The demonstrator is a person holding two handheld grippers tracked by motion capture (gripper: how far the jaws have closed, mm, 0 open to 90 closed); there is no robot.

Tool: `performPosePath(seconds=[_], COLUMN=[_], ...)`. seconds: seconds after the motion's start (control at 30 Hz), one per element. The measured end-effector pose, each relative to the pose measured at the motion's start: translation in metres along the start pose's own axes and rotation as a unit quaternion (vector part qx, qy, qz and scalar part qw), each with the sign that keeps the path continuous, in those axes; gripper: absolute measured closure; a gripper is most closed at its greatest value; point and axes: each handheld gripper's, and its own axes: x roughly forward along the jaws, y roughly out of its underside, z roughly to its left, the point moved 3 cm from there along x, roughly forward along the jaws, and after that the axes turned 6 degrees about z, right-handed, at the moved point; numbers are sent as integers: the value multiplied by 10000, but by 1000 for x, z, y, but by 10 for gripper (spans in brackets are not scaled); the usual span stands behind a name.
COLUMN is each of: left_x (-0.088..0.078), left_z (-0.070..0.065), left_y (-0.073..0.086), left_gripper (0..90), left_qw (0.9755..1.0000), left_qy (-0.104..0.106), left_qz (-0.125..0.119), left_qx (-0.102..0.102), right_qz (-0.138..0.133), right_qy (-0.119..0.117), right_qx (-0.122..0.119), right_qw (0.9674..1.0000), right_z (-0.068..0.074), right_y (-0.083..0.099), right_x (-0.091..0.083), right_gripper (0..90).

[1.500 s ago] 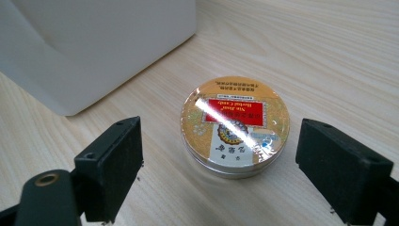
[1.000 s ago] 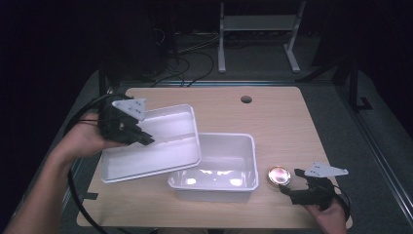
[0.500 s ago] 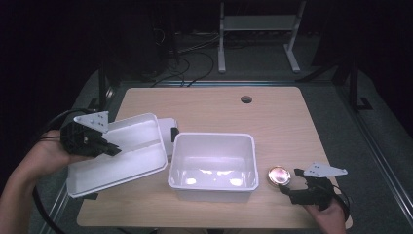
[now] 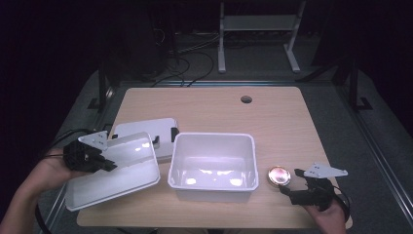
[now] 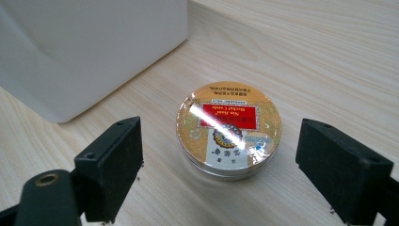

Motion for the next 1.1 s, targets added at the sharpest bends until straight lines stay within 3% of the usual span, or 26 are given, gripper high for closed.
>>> performPosePath(seconds=[0.13,0.37,1.1], left_x=[26,53,99], left_z=[-4,-8,-15], left_y=[2,1,-5], left_gripper=[894,894,894], left_qw=[9998,9990,9955], left_qy=[155,325,537], left_qz=[113,233,546], left_qx=[97,199,557], right_qz=[21,13,20], right_qy=[5,26,41], right_qx=[20,7,-17], right_qw=[10000,10000,10000], right_z=[0,0,0], right_y=[0,1,1], right_x=[0,0,-1], right_gripper=[147,147,147])
